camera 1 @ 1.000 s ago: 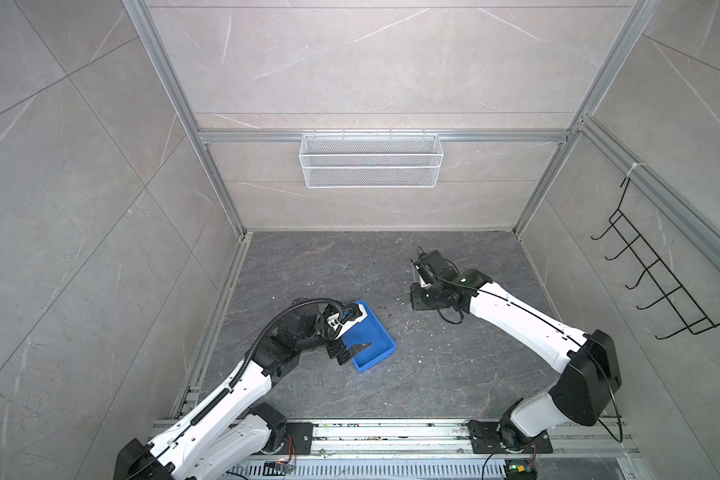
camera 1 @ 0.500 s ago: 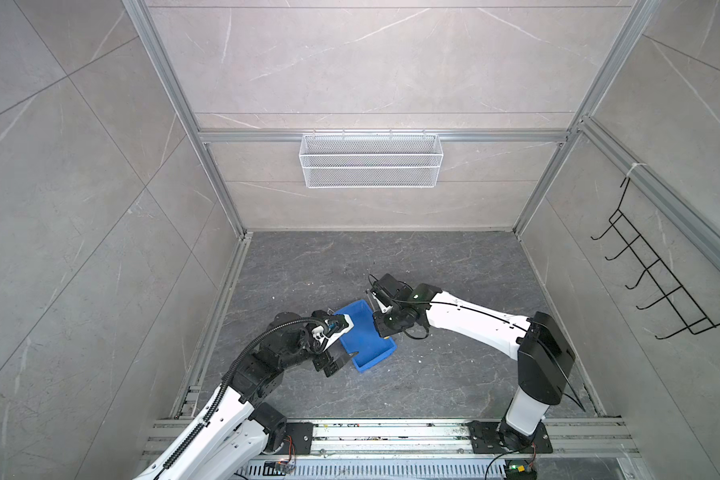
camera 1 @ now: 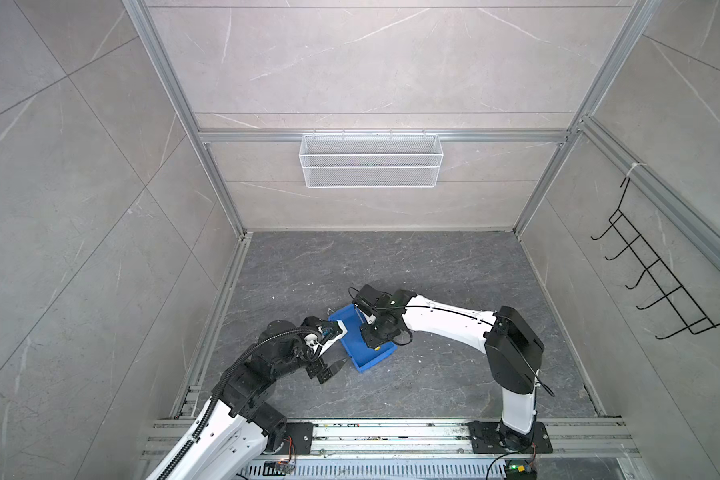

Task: Put the screwdriver in the bin
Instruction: 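Lower the screwdriver into the blue bin and open the right gripper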

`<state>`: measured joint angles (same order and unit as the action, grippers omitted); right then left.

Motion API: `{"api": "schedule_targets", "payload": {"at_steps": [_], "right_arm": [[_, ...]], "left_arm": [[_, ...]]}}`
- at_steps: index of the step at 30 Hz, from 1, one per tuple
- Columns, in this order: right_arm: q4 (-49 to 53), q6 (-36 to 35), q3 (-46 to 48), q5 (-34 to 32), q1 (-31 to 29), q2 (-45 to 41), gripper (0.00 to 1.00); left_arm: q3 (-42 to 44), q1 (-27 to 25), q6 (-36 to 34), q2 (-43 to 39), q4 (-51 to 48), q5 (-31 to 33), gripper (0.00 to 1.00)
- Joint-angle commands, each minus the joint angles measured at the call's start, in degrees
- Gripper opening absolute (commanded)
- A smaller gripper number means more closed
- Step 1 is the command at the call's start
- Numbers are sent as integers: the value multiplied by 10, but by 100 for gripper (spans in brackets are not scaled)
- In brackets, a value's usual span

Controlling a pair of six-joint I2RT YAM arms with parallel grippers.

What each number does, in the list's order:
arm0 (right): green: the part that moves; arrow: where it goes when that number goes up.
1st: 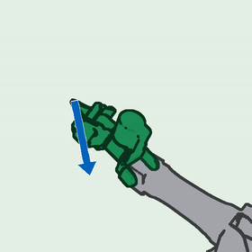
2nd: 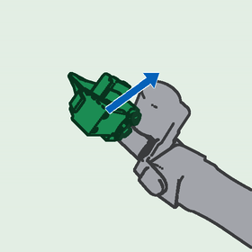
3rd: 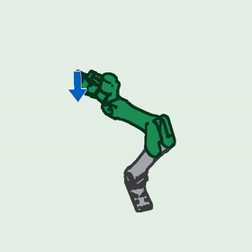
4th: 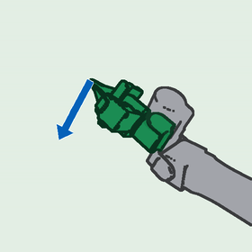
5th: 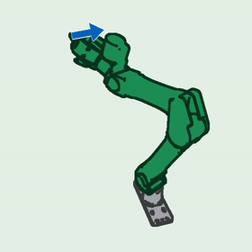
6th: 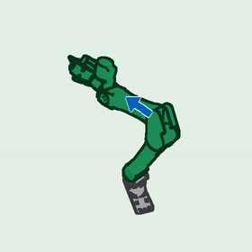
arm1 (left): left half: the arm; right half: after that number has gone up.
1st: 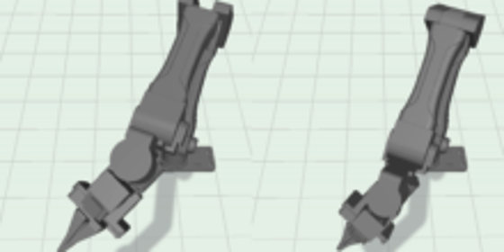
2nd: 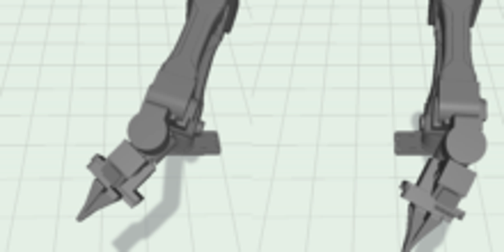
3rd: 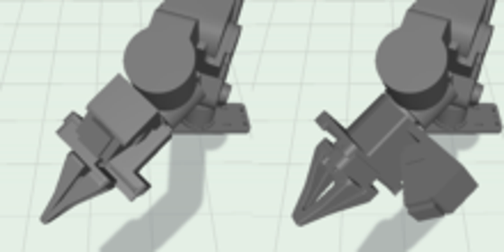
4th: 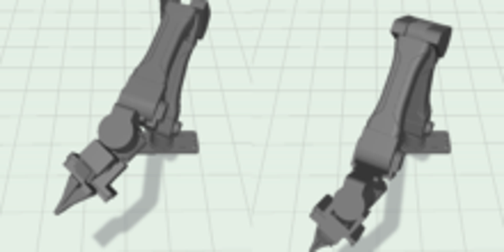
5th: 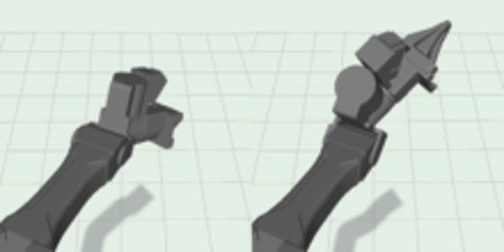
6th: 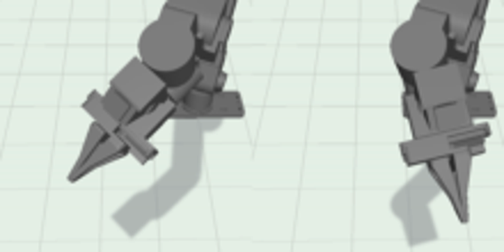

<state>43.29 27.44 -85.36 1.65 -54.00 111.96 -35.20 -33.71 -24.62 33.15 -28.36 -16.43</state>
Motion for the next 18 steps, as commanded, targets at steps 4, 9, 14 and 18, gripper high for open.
{"api": "schedule_targets", "payload": {"at_steps": [4, 9, 14, 18], "right_arm": [[22, 10, -23, -33, -3, 28, 0], [20, 5, -34, -37, -3, 52, 0], [20, 4, -44, -52, -2, 70, 1], [21, 1, -48, -53, -2, 79, 5]], "left_arm": [[2, 4, -1, -16, -12, 9, 100], [-3, 4, -2, -14, -19, 10, 100], [-6, 4, -2, -13, -22, 9, 100], [-9, 4, -3, -10, -23, 10, 100]]}}
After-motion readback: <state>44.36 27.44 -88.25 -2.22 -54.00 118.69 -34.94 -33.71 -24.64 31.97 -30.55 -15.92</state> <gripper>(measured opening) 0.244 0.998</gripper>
